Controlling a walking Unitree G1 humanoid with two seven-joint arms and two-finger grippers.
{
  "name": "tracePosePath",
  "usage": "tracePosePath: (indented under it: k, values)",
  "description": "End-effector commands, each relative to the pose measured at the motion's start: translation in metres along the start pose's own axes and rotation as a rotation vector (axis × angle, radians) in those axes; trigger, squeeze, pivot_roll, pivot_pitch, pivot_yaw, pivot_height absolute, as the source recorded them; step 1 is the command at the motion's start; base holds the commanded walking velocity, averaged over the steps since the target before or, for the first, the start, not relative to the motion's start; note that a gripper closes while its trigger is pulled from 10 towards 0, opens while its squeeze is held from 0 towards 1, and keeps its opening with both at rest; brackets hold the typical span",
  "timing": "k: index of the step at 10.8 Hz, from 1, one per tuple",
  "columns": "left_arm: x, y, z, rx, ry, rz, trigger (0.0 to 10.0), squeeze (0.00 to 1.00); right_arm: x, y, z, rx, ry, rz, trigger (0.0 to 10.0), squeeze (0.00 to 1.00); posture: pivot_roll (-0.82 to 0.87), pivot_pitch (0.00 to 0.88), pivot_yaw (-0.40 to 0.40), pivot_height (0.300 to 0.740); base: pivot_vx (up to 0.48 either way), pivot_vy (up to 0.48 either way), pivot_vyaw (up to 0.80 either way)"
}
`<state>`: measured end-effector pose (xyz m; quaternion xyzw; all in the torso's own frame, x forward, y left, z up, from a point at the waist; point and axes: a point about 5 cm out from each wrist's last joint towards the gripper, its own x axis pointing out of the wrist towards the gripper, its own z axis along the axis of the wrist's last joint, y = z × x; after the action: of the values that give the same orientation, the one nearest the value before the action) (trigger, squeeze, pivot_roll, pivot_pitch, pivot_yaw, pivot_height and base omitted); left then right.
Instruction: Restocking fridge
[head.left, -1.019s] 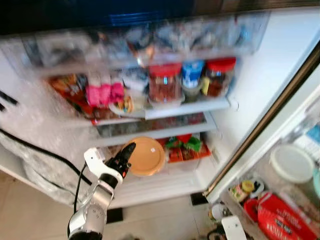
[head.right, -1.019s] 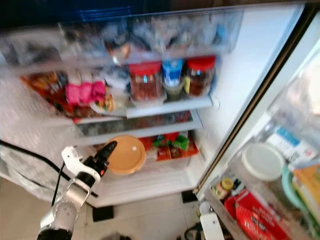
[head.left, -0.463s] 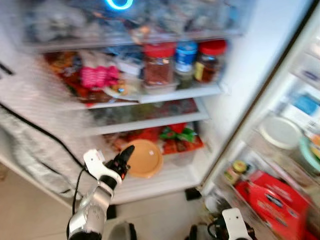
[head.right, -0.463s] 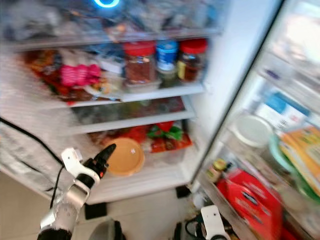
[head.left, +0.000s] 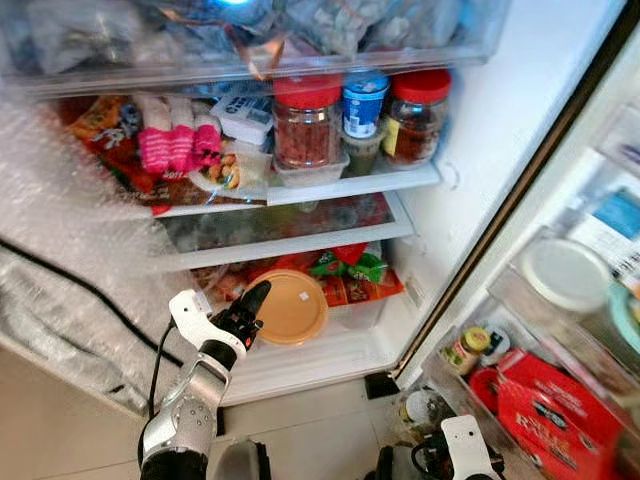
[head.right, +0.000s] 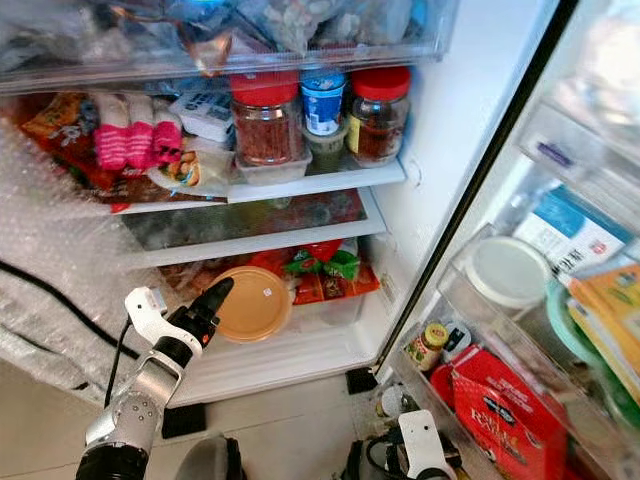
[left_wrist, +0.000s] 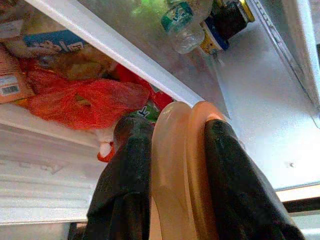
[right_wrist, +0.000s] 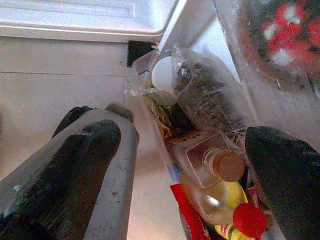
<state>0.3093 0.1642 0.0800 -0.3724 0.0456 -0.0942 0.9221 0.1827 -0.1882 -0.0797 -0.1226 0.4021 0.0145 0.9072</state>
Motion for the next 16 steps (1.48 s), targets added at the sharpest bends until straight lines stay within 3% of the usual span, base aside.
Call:
tracePosePath:
  k: [1,11,16]
  values:
    - [0.001,-0.001,0.001,-0.011,-0.011,-0.007,10.0,0.0,-0.012,0.009,-0.04,-0.019,0.163,0.033,10.0,0.0,0.04,0.166,-0.019,0.646,0.0,0.0,0.0]
    - [0.004,-0.004,0.003,-0.025,-0.035,-0.021,10.0,0.0,-0.015,0.0,-0.047,-0.061,0.184,0.006,10.0,0.0,0.04,0.164,-0.021,0.646,0.0,0.0,0.1]
    - [0.004,-0.002,0.004,-0.026,-0.044,-0.015,10.0,0.0,-0.016,0.0,-0.05,-0.041,0.189,0.002,10.0,0.0,0.04,0.166,-0.021,0.646,0.249,0.0,0.21]
